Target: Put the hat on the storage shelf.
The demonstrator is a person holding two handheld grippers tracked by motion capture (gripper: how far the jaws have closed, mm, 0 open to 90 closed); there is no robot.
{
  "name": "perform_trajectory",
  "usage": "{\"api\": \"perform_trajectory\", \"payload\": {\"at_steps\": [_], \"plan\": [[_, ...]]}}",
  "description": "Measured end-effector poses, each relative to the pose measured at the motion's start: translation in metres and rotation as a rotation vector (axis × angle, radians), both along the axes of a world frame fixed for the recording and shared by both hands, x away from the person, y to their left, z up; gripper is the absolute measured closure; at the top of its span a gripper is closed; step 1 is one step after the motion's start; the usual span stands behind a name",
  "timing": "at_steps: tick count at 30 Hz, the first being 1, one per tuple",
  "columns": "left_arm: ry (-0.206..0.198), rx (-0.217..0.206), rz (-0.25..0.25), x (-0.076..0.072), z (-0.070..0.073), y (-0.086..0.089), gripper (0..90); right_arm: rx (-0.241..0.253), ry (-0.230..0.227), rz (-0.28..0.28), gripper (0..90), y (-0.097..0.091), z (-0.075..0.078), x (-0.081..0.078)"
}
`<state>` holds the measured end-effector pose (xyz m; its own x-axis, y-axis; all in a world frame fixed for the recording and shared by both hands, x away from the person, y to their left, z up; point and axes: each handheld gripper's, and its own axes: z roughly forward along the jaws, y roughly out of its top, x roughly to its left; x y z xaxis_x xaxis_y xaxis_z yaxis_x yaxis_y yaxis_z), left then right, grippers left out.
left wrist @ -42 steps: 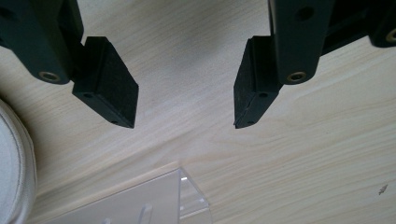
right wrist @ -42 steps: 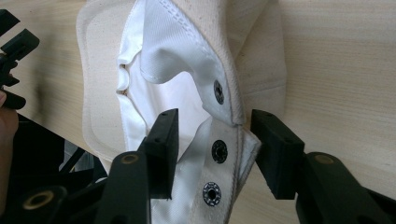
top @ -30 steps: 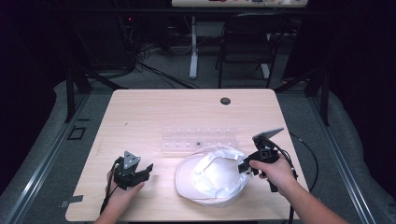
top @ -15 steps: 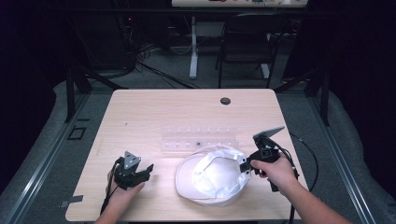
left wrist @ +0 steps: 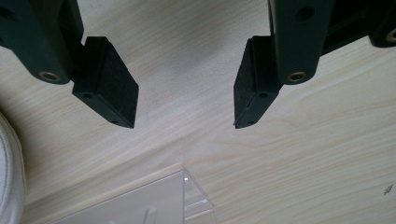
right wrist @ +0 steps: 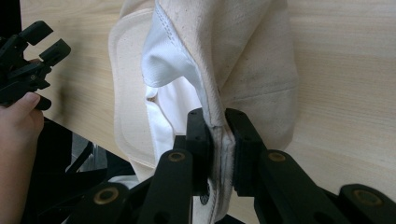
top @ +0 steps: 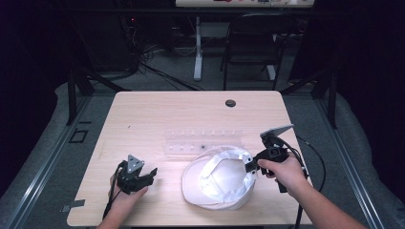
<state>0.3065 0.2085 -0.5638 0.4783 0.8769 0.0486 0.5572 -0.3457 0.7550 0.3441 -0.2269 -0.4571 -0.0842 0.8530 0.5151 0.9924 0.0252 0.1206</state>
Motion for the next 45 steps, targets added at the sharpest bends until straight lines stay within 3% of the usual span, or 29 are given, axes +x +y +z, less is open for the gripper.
{"api": "perform_trajectory", "payload": {"at_steps": [6,8,10,13,19,20,25,28,35,45], "plan": [[-0.001,-0.001,0.001,0.000,0.000,0.000,40.8,-0.017,-0.002,0.027,80.3,-0.001,0.013,-0.001],[0.000,-0.002,0.001,0.000,0.000,0.000,40.8,-0.013,-0.015,0.004,80.3,0.000,0.017,-0.002],[-0.001,-0.001,0.000,0.000,0.000,0.000,40.8,-0.021,-0.006,0.034,80.3,-0.003,0.021,-0.002],[-0.001,-0.004,0.001,0.000,0.000,-0.001,40.8,-0.019,-0.022,0.002,80.3,-0.001,0.026,-0.003],[-0.001,-0.002,0.000,0.000,0.000,-0.001,40.8,-0.023,-0.014,0.036,80.3,-0.002,0.037,-0.003],[-0.001,-0.001,0.000,0.000,0.000,-0.001,40.8,-0.016,-0.031,0.009,80.3,0.002,0.041,-0.003],[-0.001,0.001,-0.002,0.000,0.000,-0.001,40.8,-0.015,-0.018,0.035,80.3,0.002,0.048,-0.003],[-0.002,-0.001,-0.003,0.000,0.000,-0.001,40.8,-0.011,-0.026,0.021,80.3,0.003,0.051,-0.003],[-0.004,-0.002,-0.004,-0.001,0.000,-0.001,40.8,0.033,-0.031,0.034,80.3,0.004,0.058,-0.004],[-0.015,-0.005,-0.011,-0.001,0.000,-0.001,40.9,0.132,-0.031,0.027,80.4,0.005,0.066,-0.003]]}}
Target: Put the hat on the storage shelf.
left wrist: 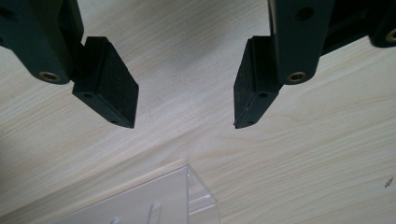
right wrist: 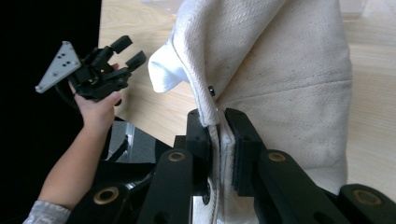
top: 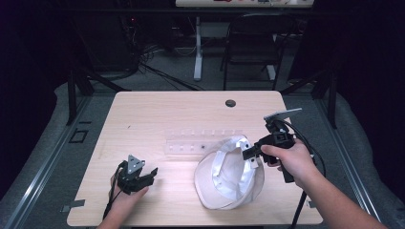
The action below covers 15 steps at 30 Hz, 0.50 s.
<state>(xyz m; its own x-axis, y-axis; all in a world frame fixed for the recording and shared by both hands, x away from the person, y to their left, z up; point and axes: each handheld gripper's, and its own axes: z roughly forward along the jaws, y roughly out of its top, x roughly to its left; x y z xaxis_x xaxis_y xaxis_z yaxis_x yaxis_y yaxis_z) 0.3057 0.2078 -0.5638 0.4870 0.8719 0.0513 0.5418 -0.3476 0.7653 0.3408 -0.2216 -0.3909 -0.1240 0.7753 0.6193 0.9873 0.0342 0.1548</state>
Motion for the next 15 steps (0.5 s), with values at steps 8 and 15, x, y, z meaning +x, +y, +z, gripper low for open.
{"api": "perform_trajectory", "payload": {"at_steps": [8,15], "plan": [[0.004,0.000,0.002,0.000,0.000,-0.001,40.9,0.057,-0.002,0.021,80.5,0.001,0.011,-0.001],[0.005,-0.001,0.001,0.000,0.000,-0.001,40.9,0.065,-0.002,0.024,80.6,0.001,0.016,-0.002]]}}
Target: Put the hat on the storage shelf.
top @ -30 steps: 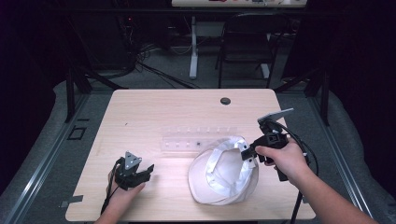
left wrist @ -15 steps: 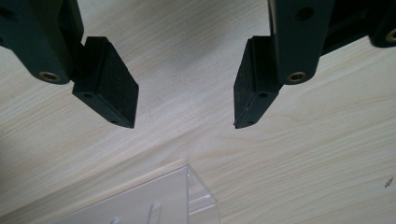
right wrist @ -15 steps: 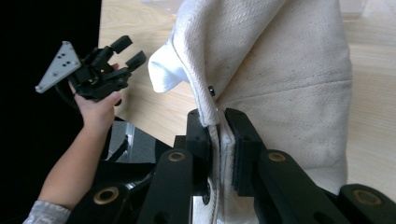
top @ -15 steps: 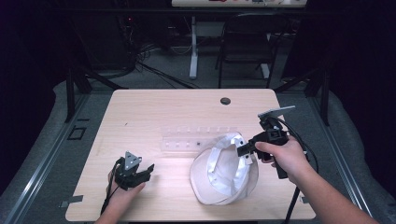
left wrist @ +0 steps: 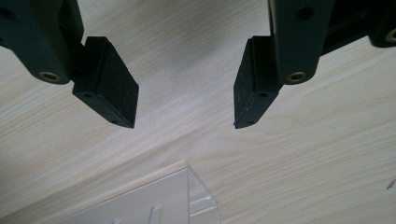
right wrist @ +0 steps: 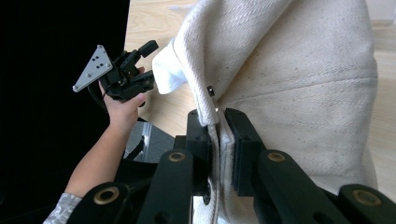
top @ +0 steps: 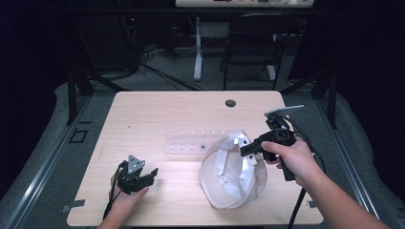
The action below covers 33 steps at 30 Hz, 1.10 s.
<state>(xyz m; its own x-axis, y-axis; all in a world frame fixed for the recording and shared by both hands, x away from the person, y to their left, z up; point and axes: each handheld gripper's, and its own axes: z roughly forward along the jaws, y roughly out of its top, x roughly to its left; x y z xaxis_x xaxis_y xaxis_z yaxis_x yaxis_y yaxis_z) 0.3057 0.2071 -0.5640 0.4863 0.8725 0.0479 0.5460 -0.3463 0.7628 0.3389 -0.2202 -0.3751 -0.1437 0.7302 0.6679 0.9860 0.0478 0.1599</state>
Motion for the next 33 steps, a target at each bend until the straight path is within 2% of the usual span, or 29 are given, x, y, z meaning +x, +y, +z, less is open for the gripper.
{"api": "perform_trajectory", "payload": {"at_steps": [1,2,3,4,5,6,7,10,11,12,13,14,21,27,28,33], "plan": [[0.000,-0.001,0.000,0.000,0.000,0.000,40.9,0.000,-0.022,0.003,80.7,0.000,0.000,0.000],[0.001,0.001,-0.001,0.000,0.000,0.000,40.9,0.005,-0.006,0.000,80.7,0.000,0.002,0.000],[0.001,0.004,-0.004,0.000,0.000,0.000,40.9,0.000,-0.026,0.008,80.7,0.000,0.003,0.000],[-0.001,0.003,-0.003,0.000,0.000,0.000,40.9,0.006,-0.016,-0.001,80.7,0.001,0.005,0.000],[0.000,0.002,-0.003,0.000,0.000,0.000,40.9,0.004,-0.034,0.013,80.7,0.000,0.006,0.000],[0.000,0.001,-0.004,0.000,0.000,0.000,40.9,0.004,-0.022,0.002,80.7,0.001,0.008,-0.001],[0.001,0.001,-0.003,0.000,0.000,0.000,40.9,0.005,-0.037,0.013,80.7,0.000,0.009,-0.001],[0.000,0.000,-0.004,0.000,0.000,-0.001,40.9,0.000,-0.041,0.009,80.7,0.000,0.012,-0.001],[-0.001,0.001,-0.005,-0.001,0.000,-0.001,40.9,0.002,-0.055,0.005,80.7,-0.001,0.013,-0.001],[-0.002,0.004,-0.005,-0.001,0.000,-0.001,40.8,-0.002,-0.058,-0.013,80.8,-0.001,0.015,-0.001],[-0.003,0.005,-0.004,-0.001,0.000,-0.001,40.8,-0.002,-0.052,0.005,80.8,-0.003,0.017,0.000],[-0.005,0.003,-0.004,-0.001,0.000,-0.001,40.8,-0.002,-0.054,0.000,80.8,-0.004,0.018,0.000],[-0.007,0.000,-0.013,-0.003,0.001,-0.005,40.0,0.015,-0.088,-0.026,80.8,-0.008,0.030,0.004],[-0.008,-0.036,-0.018,-0.005,0.003,-0.007,34.8,0.036,-0.110,-0.044,80.8,-0.010,0.037,0.008],[-0.011,-0.033,-0.017,-0.005,0.004,-0.006,34.7,0.037,-0.101,-0.052,80.8,-0.009,0.039,0.010],[-0.013,-0.054,0.000,-0.005,0.005,-0.004,34.7,0.042,-0.117,-0.048,80.8,-0.008,0.040,0.013]]}}
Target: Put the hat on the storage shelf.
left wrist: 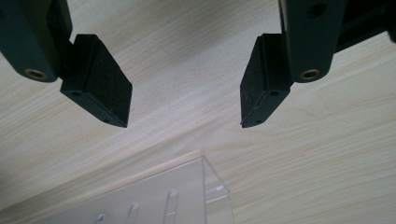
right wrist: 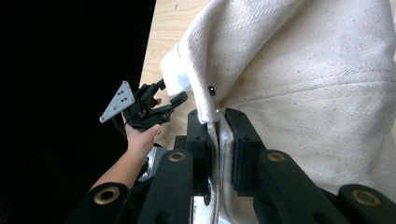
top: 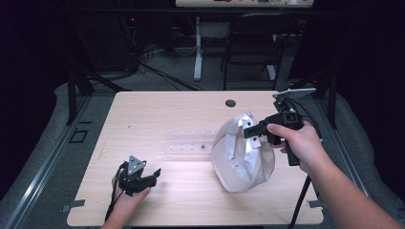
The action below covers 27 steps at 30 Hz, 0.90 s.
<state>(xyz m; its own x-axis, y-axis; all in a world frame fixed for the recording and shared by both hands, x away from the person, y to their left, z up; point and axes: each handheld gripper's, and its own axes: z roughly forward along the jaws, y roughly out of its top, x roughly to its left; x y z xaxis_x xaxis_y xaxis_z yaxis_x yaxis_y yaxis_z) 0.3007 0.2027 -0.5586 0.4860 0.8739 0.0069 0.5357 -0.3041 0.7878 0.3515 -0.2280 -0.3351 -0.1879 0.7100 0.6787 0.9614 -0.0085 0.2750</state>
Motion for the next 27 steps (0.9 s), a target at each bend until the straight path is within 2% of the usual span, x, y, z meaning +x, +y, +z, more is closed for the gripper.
{"api": "perform_trajectory", "payload": {"at_steps": [4,5,6,8,11,12,16,23,27], "plan": [[0.010,-0.049,0.001,-0.001,0.003,0.000,31.8,0.008,-0.007,-0.007,80.8,0.004,0.004,0.003],[0.010,-0.049,0.001,-0.001,0.003,0.000,31.4,0.008,-0.007,-0.007,80.8,0.004,0.004,0.003],[0.020,-0.048,-0.024,-0.001,0.003,-0.001,31.4,0.005,-0.008,-0.002,80.8,0.004,0.005,0.003],[0.024,-0.040,-0.028,-0.001,0.003,-0.002,30.3,0.007,-0.014,-0.003,80.8,0.005,0.008,0.004],[0.007,-0.034,-0.035,-0.003,0.004,-0.004,30.2,0.012,-0.025,-0.009,80.8,0.008,0.012,0.005],[-0.004,-0.020,-0.033,-0.004,0.004,-0.006,30.2,0.013,-0.025,-0.007,80.8,0.008,0.013,0.006],[0.000,0.002,-0.048,-0.004,0.003,-0.008,32.1,0.014,-0.027,-0.010,80.8,0.010,0.017,0.008],[0.003,-0.007,-0.075,-0.006,0.003,-0.013,37.0,0.020,-0.040,-0.011,80.9,0.013,0.020,0.011],[-0.013,-0.011,-0.086,-0.009,0.005,-0.016,37.0,0.025,-0.042,-0.013,81.0,0.016,0.023,0.014]]}}
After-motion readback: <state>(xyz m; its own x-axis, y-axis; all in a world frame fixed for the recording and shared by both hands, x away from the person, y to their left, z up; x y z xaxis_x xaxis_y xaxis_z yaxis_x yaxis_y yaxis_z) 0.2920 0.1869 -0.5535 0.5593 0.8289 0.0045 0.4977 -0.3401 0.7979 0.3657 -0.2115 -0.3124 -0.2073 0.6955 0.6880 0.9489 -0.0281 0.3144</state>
